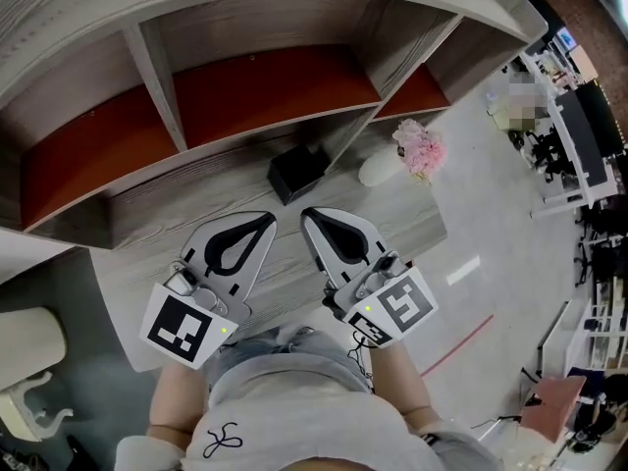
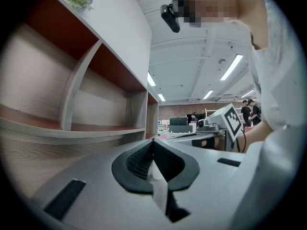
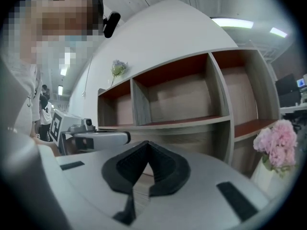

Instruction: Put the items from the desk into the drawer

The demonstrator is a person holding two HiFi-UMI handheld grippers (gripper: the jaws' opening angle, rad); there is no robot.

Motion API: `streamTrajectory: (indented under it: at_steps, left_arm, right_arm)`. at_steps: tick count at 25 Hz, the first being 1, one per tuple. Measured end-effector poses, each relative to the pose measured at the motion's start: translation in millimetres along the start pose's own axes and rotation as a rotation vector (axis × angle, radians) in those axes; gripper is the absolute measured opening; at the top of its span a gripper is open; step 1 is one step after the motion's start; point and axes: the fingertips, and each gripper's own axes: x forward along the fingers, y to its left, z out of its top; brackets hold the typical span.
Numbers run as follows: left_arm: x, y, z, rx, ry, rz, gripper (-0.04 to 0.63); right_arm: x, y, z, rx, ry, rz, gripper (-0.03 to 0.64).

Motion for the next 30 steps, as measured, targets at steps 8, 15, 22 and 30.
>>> streamTrajectory:
  at_steps: [8,15,22,30]
  left_arm:
    - [2.9,12.8,-10.3,0.008,0.024,-0.008,0.011]
    - [0.1,26.9,-16.9,0.010,0.036,0.013,0.011]
    - [-9.2,36.8,-26.7,-0.007,0.048,0.053,0.011]
    - [-19.9,46.1,-35.5,-0.019,0.053,0.095,0.011]
  right_arm:
    - [37.7,-38.4,-45.2,0.032,0.157,-0.026,0.011]
    - [63.8,-61.7,-85.3,0.057,0.289,-0.027,0.040]
    - [79.5,-73.7,-128.8,0.058,0.425,-0.024,0.052]
    - [94.1,-89.7,-159.6,0.026,0.555,-0.018,0.060]
